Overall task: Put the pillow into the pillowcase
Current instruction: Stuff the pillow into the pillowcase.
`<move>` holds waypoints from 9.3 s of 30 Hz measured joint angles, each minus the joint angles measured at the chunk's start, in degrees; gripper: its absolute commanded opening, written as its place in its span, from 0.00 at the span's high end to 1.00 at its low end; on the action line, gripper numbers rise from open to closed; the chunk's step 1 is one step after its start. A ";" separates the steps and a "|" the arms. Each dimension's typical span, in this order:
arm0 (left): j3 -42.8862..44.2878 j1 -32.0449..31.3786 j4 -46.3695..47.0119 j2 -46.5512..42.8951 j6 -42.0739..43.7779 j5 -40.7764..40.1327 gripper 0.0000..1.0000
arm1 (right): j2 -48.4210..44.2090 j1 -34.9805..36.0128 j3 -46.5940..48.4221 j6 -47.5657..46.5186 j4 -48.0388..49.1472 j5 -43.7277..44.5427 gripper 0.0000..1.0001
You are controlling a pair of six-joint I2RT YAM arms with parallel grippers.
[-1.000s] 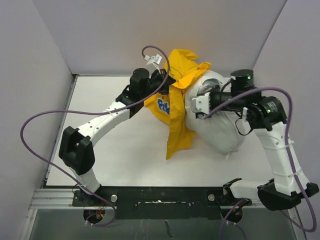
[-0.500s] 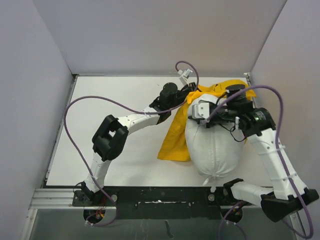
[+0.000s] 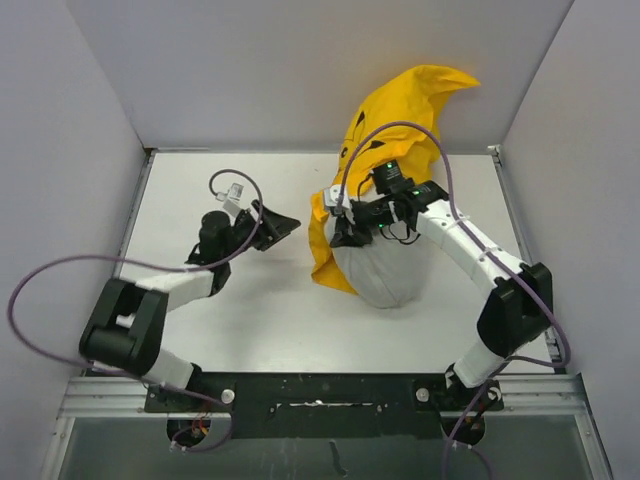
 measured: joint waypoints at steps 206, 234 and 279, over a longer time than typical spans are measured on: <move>30.53 -27.67 -56.89 -22.21 43.15 -20.94 0.32 | -9.40 -38.12 -22.14 36.04 27.17 -5.90 0.00; 94.84 -29.00 -83.32 35.76 67.21 -42.82 0.69 | -5.42 -34.27 -28.72 41.72 38.25 0.20 0.25; 40.30 -24.06 -37.59 11.85 36.89 -1.42 0.28 | -3.98 -33.79 -22.95 32.13 26.10 -16.87 0.25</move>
